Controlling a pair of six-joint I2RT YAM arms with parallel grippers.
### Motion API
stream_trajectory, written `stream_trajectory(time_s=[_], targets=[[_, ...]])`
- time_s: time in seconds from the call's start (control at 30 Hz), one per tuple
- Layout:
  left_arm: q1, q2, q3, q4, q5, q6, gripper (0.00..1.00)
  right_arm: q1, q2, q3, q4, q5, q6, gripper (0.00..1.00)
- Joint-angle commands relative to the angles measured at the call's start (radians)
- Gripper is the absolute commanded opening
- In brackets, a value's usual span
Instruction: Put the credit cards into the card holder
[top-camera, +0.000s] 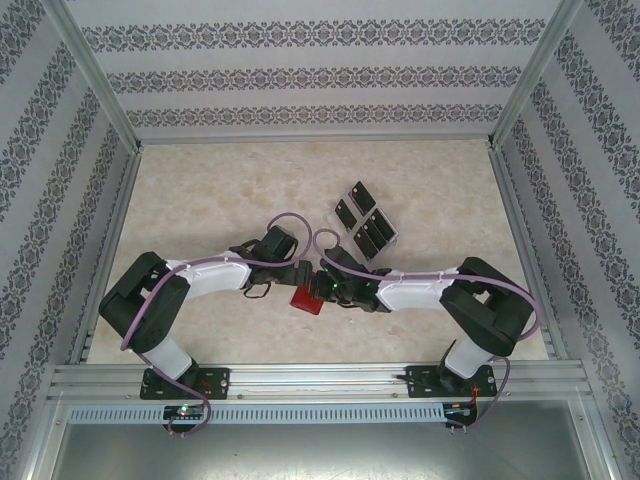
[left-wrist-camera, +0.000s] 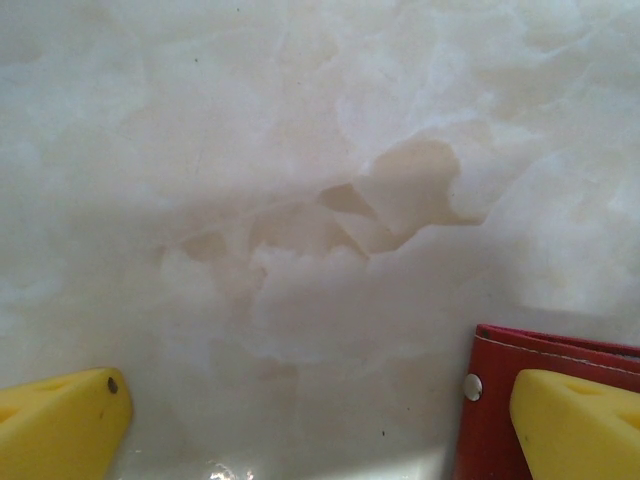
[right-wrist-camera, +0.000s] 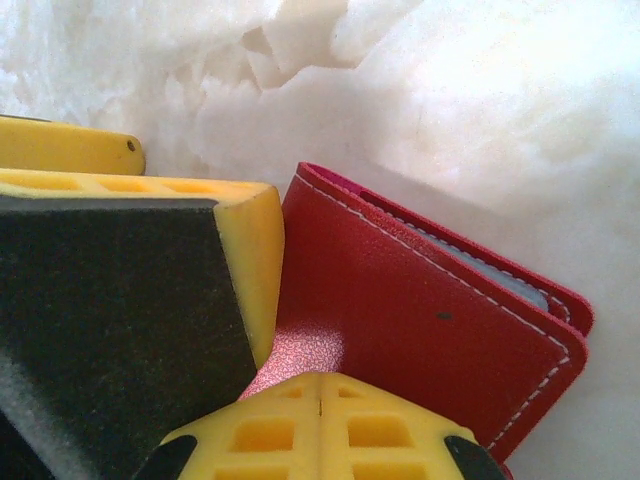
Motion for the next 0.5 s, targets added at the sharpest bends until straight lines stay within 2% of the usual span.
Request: stream_trajectory(time_s=[0.0,0.3,0.47], targets=[[0.009,0.047,-0.030,-0.014,0.042,-0.021,1.00,0.046,0.050,-0.057,-0.100,0.033,0.021,0.00],[0.009,0.040,-0.028,-0.024,0.035,-0.022,1.00,0.103,0.042,-0.101,-0.126,0.091,0.027,0.00],[0.009,0.040,-0.028,-0.028,0.031,-0.022,1.00,0.143,0.044,-0.086,-0.198,0.139,-0.002,0.00]])
